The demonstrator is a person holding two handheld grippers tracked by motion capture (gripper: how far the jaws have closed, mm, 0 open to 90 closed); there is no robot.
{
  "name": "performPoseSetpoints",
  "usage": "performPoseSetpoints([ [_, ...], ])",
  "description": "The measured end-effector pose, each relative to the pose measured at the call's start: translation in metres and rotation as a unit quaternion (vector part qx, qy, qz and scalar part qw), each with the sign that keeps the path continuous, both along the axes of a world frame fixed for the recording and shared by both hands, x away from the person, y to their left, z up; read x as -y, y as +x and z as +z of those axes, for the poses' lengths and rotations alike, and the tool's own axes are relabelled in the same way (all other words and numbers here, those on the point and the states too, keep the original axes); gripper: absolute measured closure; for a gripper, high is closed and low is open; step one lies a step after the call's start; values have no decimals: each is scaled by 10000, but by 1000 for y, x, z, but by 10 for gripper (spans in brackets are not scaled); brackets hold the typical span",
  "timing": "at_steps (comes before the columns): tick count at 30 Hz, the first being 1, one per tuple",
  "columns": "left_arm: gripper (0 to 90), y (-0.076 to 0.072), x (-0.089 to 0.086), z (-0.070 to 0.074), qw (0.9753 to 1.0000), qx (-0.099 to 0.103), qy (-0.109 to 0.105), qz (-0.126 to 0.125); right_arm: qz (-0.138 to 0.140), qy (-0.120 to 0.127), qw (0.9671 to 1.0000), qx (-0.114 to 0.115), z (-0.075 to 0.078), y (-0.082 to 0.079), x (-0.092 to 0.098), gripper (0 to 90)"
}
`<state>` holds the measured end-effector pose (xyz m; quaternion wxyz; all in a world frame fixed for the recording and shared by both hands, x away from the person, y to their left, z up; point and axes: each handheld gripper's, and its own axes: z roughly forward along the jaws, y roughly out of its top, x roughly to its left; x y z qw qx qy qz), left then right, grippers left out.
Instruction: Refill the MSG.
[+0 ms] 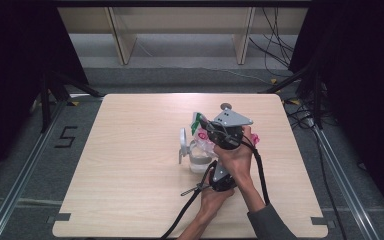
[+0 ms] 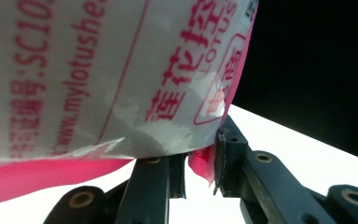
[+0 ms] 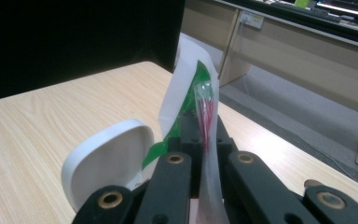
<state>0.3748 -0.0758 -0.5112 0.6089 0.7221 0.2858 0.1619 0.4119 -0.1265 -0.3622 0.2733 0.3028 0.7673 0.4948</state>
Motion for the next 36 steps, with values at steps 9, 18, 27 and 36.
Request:
performPoseSetpoints([
  [9,763,0,0,0,10000,-5,-10,14,25,23,10000,-31,-1,1,0,896],
  [18,763,-1,-1,1,10000,-25,-54,8,14,19,10000,-19,1,-1,-1,896],
  [27,763,1,0,0,10000,-27,-88,-9,36,-77,10000,-12,0,-1,-2,896],
  [36,763,2,0,0,9999,-44,-130,-34,36,-36,10000,-8,0,1,-2,895],
])
